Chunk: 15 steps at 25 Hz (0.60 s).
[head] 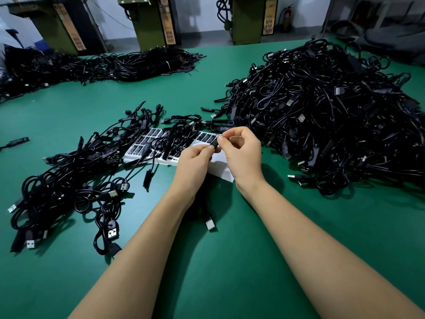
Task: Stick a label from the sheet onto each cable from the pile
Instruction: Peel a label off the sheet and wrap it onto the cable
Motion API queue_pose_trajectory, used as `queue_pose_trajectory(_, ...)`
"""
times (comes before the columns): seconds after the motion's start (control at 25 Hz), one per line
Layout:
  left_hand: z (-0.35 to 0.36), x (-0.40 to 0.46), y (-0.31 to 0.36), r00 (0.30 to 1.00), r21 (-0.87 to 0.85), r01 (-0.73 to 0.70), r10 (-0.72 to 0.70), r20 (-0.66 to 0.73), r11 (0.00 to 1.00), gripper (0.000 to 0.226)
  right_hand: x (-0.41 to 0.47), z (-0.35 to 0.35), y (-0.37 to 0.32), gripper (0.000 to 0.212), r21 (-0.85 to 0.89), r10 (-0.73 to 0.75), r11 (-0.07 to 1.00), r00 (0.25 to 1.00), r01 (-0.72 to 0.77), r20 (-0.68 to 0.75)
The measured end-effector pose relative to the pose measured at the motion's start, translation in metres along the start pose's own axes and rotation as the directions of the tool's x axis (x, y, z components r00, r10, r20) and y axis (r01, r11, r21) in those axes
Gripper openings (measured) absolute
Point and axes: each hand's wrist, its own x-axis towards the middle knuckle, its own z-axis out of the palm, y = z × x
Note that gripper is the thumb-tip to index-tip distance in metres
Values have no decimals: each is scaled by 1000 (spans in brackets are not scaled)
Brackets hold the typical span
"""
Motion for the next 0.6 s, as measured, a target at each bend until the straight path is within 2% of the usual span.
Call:
queue_pose_trajectory(0.2,2,0,1,999,68,-49,50,-4,996,26,0,0,0,14,5,-1,1000,1000,0,6)
queue_pose_trajectory(0.32,2,-2,0,997,72,-67,69,-21,995,38,-2,1,0,17,-7,-30,1000,1000,30,-1)
queue_pose_trajectory(0.44,4,-2,-1,998,76,-43,46,-44,996,51,-2,2,0,19,-120,-125,985,992,125,1)
queue_pose_trajectory(0.6,6,-1,1,998,69,-30,34,-55,997,52,-5,2,1,13,-281,-258,926,966,252,15)
